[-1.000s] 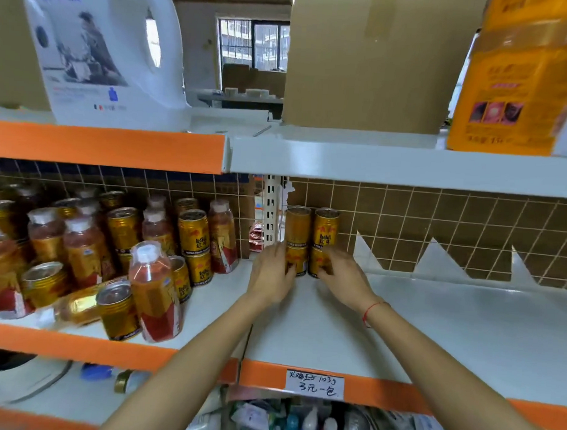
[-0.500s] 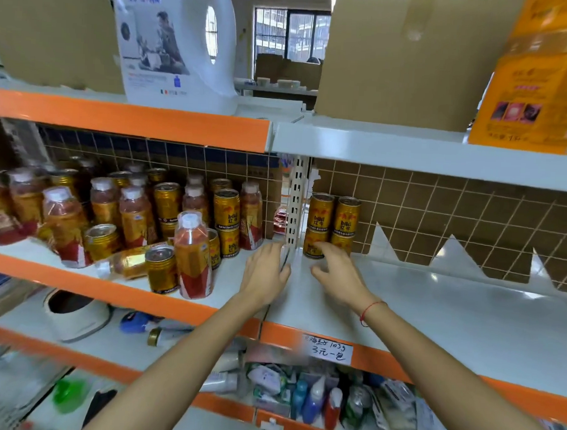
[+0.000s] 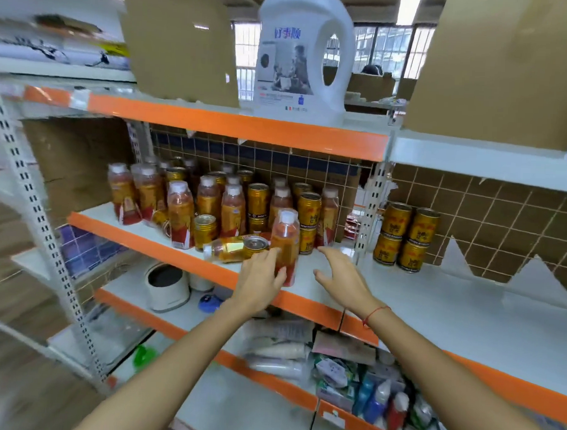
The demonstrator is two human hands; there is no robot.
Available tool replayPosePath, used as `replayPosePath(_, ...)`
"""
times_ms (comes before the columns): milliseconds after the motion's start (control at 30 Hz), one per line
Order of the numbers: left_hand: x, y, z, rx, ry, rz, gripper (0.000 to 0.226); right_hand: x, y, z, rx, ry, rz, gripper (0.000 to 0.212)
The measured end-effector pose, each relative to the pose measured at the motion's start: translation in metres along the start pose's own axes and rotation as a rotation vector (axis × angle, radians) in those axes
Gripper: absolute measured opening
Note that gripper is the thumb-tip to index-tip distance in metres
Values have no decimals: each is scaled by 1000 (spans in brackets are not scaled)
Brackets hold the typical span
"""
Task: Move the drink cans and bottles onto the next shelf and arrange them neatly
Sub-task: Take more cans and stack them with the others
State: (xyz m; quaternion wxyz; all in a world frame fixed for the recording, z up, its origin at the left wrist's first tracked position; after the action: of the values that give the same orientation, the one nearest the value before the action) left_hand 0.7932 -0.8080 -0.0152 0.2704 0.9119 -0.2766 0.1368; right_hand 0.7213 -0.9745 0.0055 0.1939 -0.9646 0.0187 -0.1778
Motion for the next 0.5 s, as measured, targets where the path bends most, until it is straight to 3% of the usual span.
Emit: replayPosePath(500,-31,-97,-73,56,64,-79,39,29,-103,43,78,0,-85,55)
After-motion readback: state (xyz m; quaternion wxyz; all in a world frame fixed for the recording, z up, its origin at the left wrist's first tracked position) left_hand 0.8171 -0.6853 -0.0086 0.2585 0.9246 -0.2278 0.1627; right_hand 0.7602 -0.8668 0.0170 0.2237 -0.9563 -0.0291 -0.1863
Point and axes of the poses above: each hand's wrist, its own x-axis towards the middle knuckle, its own z-axis out of the palm, y = z × x, the point moved 1 cm from there along x, towards the middle knuckle, and after that the axes turned 4 degrees about -z, right-handed, at the moved point
